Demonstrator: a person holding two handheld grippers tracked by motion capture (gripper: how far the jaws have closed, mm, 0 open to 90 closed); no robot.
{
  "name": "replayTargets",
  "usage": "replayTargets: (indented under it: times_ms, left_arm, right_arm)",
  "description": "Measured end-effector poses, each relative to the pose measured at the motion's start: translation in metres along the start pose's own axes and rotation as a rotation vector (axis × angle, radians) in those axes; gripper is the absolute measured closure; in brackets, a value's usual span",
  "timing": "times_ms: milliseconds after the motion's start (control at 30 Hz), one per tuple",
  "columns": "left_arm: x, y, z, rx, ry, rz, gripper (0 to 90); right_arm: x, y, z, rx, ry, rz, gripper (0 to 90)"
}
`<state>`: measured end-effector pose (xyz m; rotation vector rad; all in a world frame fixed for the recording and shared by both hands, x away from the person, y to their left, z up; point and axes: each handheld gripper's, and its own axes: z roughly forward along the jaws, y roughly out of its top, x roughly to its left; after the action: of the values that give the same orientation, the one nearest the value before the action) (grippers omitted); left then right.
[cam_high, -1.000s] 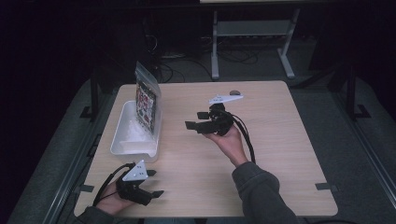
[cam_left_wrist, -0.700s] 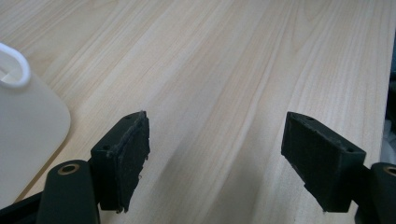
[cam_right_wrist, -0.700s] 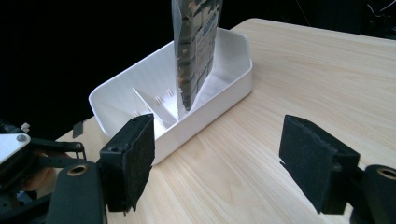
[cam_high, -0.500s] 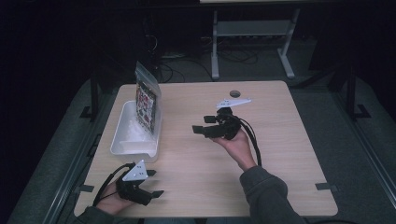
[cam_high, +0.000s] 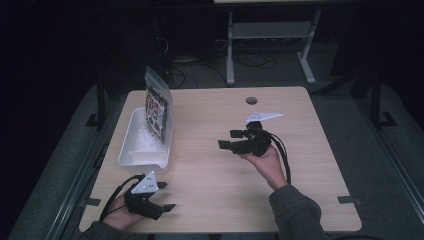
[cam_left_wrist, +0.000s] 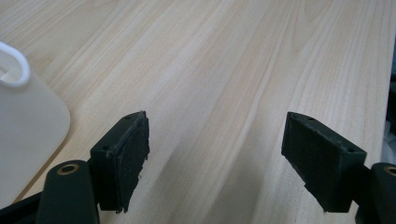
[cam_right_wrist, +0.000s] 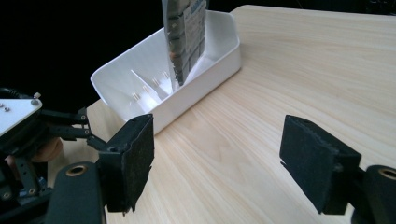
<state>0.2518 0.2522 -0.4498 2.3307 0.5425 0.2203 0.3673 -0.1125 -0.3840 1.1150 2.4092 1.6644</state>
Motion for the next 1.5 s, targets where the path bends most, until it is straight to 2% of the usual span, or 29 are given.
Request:
replayTargets:
  times_ms: [200,433,867,1500]
  left_arm:
    - [0.0,0.0,0.0,-0.001,0.004,-0.003,22.8]
    - [0.0,0.0,0.0,-0.003,0.006,-0.004,22.4]
    - [0.0,0.001,0.001,0.002,0.01,0.0,21.6]
    - [0.001,0.001,0.001,-0.002,0.017,-0.008,20.3]
  right_arm:
    - [-0.007,-0.01,-0.014,0.001,-0.002,0.025,25.1]
    - [-0.012,-0.02,-0.034,0.004,-0.029,0.021,23.7]
    - [-0.018,-0.037,-0.056,0.002,-0.047,0.04,23.1]
    - [-0.022,-0.074,-0.083,0.042,-0.058,0.069,22.7]
